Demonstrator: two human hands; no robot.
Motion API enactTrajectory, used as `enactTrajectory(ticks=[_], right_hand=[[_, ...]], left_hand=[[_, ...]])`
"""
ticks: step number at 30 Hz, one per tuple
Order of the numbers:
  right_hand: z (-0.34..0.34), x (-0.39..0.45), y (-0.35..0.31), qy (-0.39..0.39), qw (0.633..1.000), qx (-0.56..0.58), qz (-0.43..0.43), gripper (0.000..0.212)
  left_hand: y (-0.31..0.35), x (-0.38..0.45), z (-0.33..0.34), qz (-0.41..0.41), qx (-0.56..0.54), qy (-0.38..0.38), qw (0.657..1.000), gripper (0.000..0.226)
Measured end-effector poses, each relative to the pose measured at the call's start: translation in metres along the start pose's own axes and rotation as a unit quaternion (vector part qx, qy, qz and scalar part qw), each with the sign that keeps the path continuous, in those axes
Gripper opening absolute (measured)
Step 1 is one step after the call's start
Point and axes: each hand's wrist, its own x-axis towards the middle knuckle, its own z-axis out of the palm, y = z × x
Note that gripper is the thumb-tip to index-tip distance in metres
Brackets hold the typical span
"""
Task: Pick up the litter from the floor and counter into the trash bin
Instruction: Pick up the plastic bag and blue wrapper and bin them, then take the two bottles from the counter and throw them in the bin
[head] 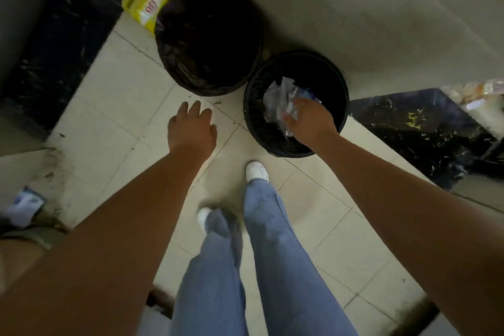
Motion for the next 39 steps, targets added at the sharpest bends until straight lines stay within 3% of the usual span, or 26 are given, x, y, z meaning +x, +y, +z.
enactTrajectory(ticks=[3, 8, 15, 22, 28, 34, 39], right_hand=[[-0.027, -0.026, -0.050, 0.044, 0.985, -0.108, -0.126, 0.060], [-0.062, -0.085, -0.157, 0.130, 0.914, -0.208, -0.322, 0.063], [-0.033, -0.222, -0.247, 0.163, 0.803, -0.288, -0.496, 0.063], [0.055, -0.434, -0.227, 0.100, 0.674, -0.350, -0.643, 0.063], [0.136, -0.606, -0.199, 0.039, 0.537, -0.376, -0.754, 0.064], [0.215, -0.756, -0.162, -0.001, 0.416, -0.368, -0.831, 0.062], [0.274, -0.842, -0.123, -0.034, 0.329, -0.347, -0.878, 0.060]], left_hand=[[-0.025, -0.047, -0.028, -0.055, 0.012, 0.023, 0.998, 0.050], [-0.068, -0.124, -0.074, -0.162, -0.006, 0.109, 0.981, 0.054], [-0.111, -0.295, -0.055, -0.362, -0.116, 0.211, 0.900, 0.054], [-0.077, -0.525, 0.045, -0.534, -0.223, 0.263, 0.772, 0.054], [-0.038, -0.700, 0.115, -0.676, -0.256, 0.295, 0.625, 0.053], [0.020, -0.851, 0.192, -0.798, -0.266, 0.255, 0.478, 0.055], [0.070, -0.934, 0.255, -0.853, -0.267, 0.208, 0.396, 0.055]])
